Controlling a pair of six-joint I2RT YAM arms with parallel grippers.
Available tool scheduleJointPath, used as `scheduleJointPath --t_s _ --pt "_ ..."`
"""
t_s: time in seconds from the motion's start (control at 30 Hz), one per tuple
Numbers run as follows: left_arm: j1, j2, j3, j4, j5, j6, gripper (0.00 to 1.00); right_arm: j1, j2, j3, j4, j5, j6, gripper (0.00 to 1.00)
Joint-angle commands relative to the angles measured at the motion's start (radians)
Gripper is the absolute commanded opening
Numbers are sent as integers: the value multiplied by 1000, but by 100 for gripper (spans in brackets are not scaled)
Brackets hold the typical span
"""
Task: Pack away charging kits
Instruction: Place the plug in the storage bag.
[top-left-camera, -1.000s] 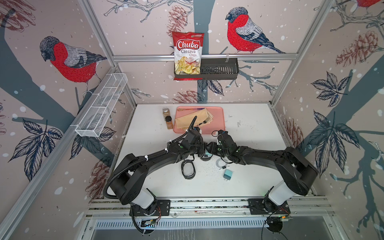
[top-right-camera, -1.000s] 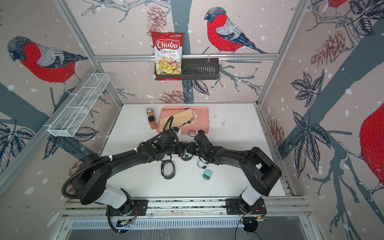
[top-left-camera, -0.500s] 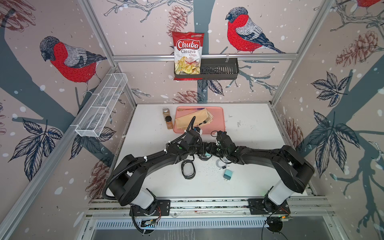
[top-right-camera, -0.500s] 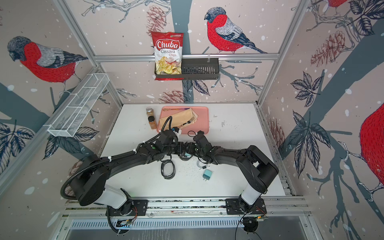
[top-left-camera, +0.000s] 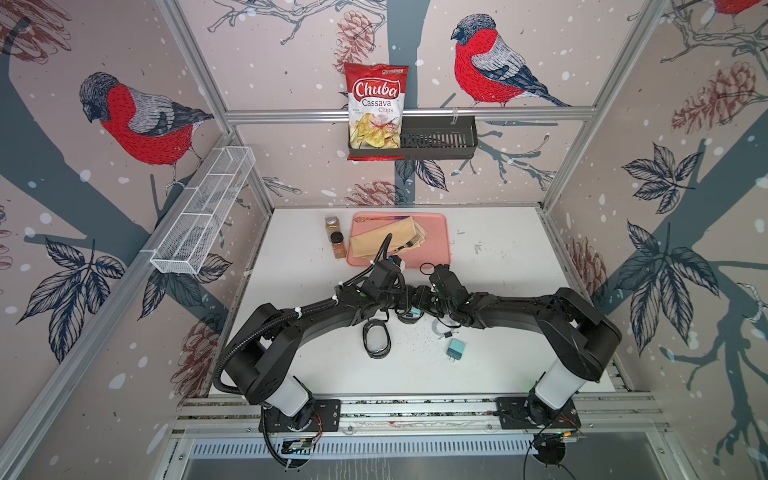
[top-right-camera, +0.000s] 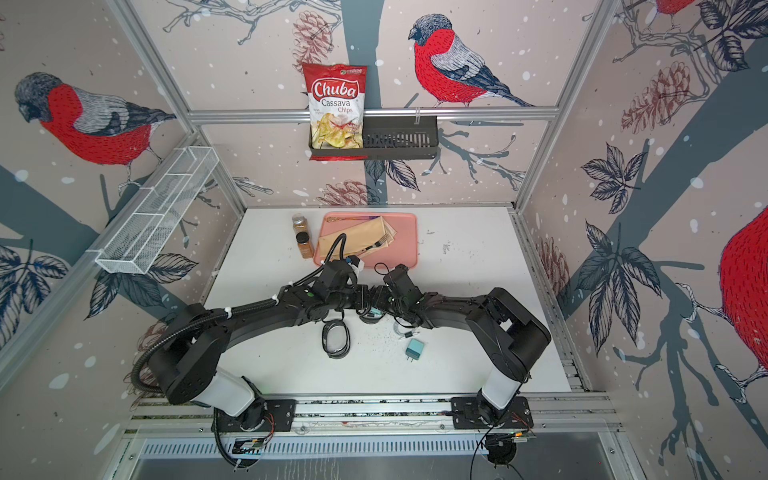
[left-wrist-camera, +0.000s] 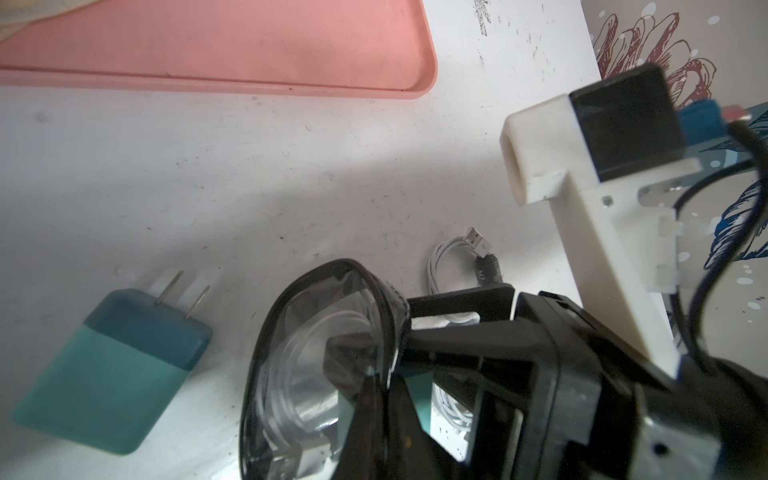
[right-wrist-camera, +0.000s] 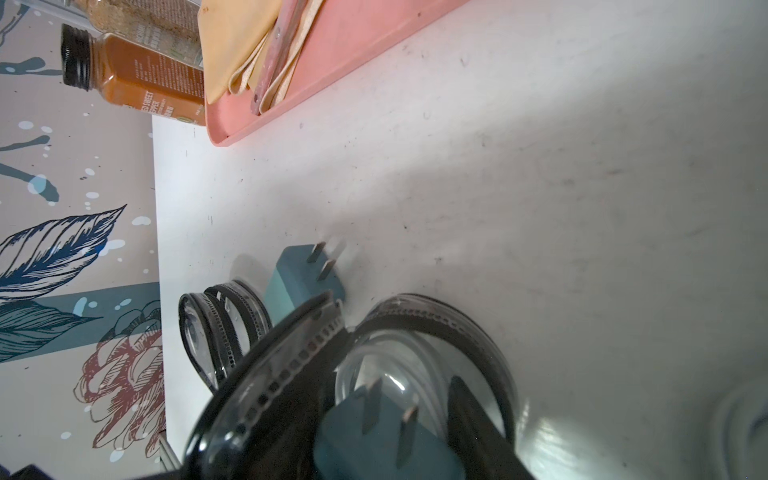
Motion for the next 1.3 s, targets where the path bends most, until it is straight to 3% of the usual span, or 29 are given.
scheduleJointPath --t_s 0.0,0.13,0.4,0.63,0.77,1.27 --pt "2 6 5 53 51 -8 0 18 0 36 15 19 -9 58" --pt "10 9 4 49 45 -11 0 21 -5 46 -34 52 -26 65" --pt "25 23 6 34 31 -20 0 16 -71 36 -141 153 -54 65" --pt "37 34 6 31 34 -24 0 -1 -140 -27 -185 201 -58 44" --pt "36 38 7 34 42 -26 0 11 -169 -89 -116 171 -50 35" --pt "37 57 13 37 59 -27 0 48 4 17 -87 116 -62 5"
